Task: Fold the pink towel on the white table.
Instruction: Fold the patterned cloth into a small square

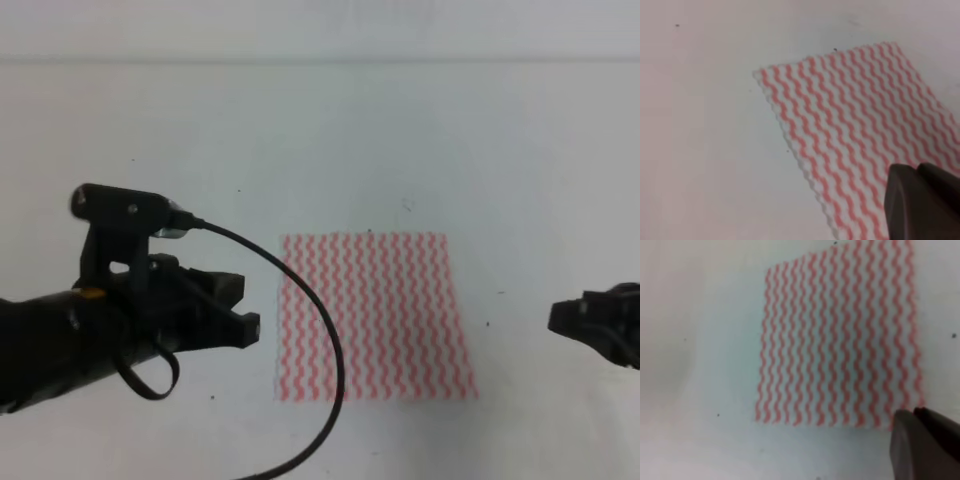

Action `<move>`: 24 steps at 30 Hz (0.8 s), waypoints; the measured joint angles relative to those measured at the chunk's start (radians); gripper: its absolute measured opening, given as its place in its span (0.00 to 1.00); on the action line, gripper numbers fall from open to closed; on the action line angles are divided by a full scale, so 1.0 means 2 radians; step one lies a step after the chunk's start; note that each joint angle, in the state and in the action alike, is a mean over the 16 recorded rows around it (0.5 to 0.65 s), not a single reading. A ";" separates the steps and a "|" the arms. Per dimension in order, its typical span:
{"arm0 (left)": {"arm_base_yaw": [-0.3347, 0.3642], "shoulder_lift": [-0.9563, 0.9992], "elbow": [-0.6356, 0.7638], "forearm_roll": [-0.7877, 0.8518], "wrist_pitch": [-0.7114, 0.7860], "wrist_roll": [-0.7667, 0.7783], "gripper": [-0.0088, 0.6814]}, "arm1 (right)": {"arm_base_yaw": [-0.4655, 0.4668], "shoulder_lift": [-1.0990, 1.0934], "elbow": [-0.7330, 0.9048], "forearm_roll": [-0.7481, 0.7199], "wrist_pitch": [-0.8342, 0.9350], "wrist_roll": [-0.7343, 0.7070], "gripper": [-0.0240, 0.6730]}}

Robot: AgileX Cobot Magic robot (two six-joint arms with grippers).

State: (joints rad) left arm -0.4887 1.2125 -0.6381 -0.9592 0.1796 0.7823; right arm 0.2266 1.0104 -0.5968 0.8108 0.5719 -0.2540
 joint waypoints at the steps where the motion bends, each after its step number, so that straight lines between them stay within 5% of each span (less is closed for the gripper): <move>1: -0.007 0.005 0.000 -0.001 -0.007 0.001 0.01 | 0.010 0.011 -0.004 0.008 -0.005 -0.005 0.01; 14: -0.030 0.029 -0.002 -0.006 -0.004 0.010 0.01 | 0.107 0.138 -0.049 0.020 -0.065 0.002 0.02; 24: -0.031 0.028 -0.002 -0.006 0.022 0.018 0.01 | 0.108 0.201 -0.068 -0.035 -0.049 0.075 0.21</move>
State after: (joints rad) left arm -0.5499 1.2687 -0.6412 -0.9706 0.2226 0.8188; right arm 0.4436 1.4120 -0.7319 0.7416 0.4747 -0.1034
